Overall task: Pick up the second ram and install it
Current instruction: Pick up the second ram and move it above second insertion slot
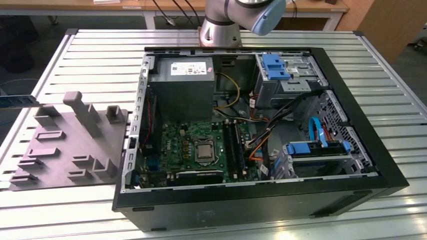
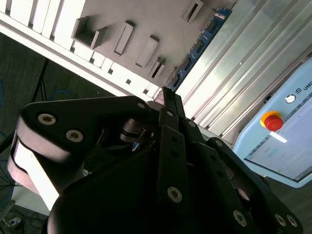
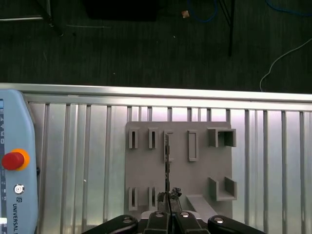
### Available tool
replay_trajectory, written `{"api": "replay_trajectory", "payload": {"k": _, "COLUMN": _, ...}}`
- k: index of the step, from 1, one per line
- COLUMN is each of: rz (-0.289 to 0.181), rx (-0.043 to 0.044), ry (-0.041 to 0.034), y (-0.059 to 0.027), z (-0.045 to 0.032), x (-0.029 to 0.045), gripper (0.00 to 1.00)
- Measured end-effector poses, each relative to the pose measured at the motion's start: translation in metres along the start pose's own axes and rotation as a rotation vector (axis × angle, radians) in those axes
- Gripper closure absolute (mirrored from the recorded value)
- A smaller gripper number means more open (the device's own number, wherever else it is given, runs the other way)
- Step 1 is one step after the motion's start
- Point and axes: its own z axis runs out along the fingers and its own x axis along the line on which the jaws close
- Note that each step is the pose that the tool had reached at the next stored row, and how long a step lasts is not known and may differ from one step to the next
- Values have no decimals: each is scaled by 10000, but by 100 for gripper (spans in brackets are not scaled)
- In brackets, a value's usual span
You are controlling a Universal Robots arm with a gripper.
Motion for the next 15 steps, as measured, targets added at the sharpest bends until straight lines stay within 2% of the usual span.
{"api": "replay_trajectory", "payload": {"k": 8, "rz": 0, "rx": -2, "ry": 2, "y": -21, "z": -4, "x": -1, "gripper": 89}}
{"api": "replay_trajectory", "payload": {"k": 15, "rz": 1, "rx": -2, "ry": 1, "y": -153, "z": -9, "x": 0, "gripper": 89}}
